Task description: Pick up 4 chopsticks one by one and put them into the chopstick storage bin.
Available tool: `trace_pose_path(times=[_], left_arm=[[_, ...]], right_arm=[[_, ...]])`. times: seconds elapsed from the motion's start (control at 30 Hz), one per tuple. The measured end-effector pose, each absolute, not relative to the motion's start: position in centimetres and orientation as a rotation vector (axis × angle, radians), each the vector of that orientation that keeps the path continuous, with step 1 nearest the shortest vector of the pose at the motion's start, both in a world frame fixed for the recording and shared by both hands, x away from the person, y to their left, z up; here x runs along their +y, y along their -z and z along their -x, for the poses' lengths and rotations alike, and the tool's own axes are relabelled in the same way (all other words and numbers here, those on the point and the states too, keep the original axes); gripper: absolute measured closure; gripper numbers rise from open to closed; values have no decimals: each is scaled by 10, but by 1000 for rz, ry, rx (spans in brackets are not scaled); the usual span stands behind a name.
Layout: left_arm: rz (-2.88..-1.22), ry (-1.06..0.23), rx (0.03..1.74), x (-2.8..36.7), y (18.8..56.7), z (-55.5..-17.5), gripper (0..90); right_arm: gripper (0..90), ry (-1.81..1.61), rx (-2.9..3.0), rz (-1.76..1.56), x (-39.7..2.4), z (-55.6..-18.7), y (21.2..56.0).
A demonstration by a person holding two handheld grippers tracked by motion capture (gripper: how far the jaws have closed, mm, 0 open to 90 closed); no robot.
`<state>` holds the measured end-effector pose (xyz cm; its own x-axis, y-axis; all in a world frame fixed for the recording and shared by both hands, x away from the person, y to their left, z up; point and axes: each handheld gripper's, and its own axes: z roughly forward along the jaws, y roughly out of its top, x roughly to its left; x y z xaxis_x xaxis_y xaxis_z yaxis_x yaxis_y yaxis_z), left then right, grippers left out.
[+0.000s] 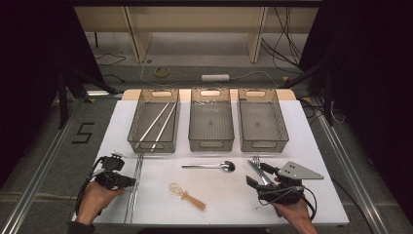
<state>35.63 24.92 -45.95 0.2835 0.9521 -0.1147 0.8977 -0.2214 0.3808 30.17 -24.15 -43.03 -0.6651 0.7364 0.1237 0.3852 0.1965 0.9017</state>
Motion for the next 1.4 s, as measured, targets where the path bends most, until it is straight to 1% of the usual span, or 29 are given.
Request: trace_pose_path(times=[0.1,0.23,0.6,0.7,0.83,1.4], left_arm=[[-2183,-199,1666,248,460,-356,614],[-2187,-185,1672,247,462,-356,666],[-2213,-189,1684,242,466,-358,732],[-2219,-205,1688,240,466,-357,741],[-2235,-231,1694,238,466,-357,778],[-2227,-240,1709,238,466,-357,799]], right_arm=[[296,-1457,2143,-1054,-241,-302,430],[296,-1457,2145,-1053,-241,-302,430],[296,-1456,2146,-1052,-241,-302,430],[296,-1455,2145,-1052,-240,-302,430],[296,-1455,2146,-1053,-241,-302,430],[296,-1452,2148,-1050,-240,-302,430]])
